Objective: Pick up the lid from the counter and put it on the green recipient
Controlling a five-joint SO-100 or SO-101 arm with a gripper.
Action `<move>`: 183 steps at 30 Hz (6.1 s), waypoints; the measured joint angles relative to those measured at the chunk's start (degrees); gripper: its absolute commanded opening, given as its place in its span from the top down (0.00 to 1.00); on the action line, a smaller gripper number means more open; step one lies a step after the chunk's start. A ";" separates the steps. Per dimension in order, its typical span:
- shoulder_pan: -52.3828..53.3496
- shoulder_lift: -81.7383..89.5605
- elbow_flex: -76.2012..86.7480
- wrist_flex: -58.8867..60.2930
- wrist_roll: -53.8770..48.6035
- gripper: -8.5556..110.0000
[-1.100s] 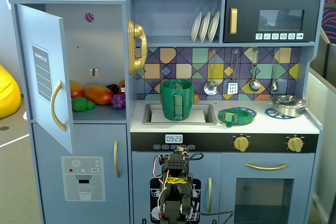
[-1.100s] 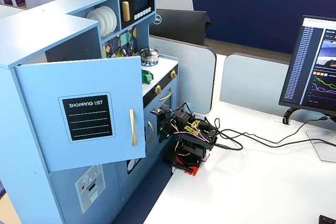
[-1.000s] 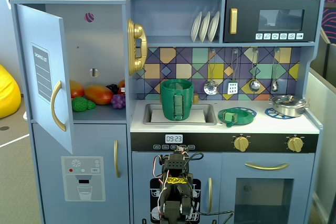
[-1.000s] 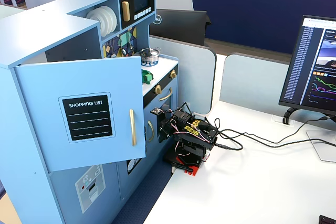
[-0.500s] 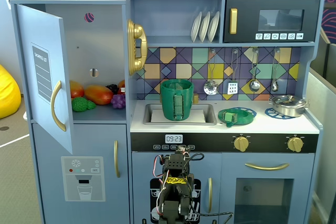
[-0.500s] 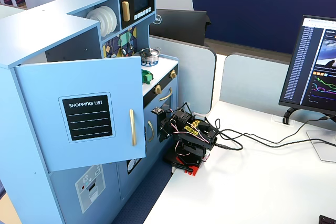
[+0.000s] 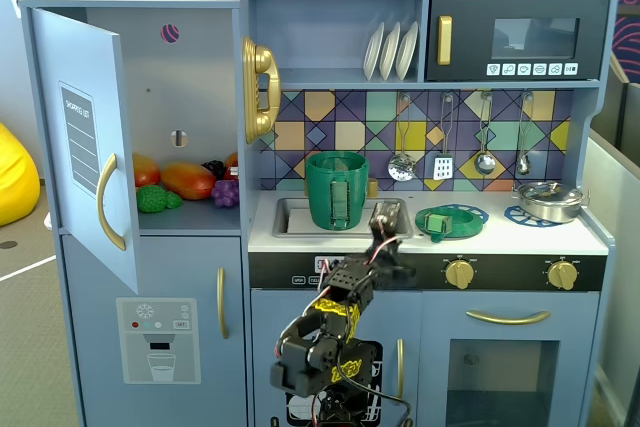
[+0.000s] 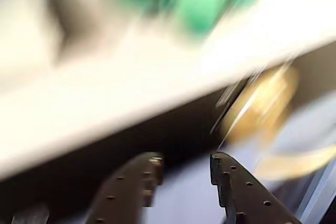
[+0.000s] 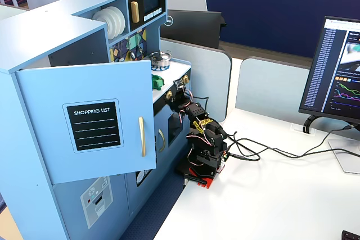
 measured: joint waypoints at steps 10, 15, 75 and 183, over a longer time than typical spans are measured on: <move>4.31 -3.08 -1.32 -12.13 4.66 0.54; 4.39 -7.47 -4.75 -12.13 4.83 0.55; 1.85 -51.24 -40.34 -10.63 -2.02 0.93; -28.56 -30.85 -68.47 22.59 -5.27 0.63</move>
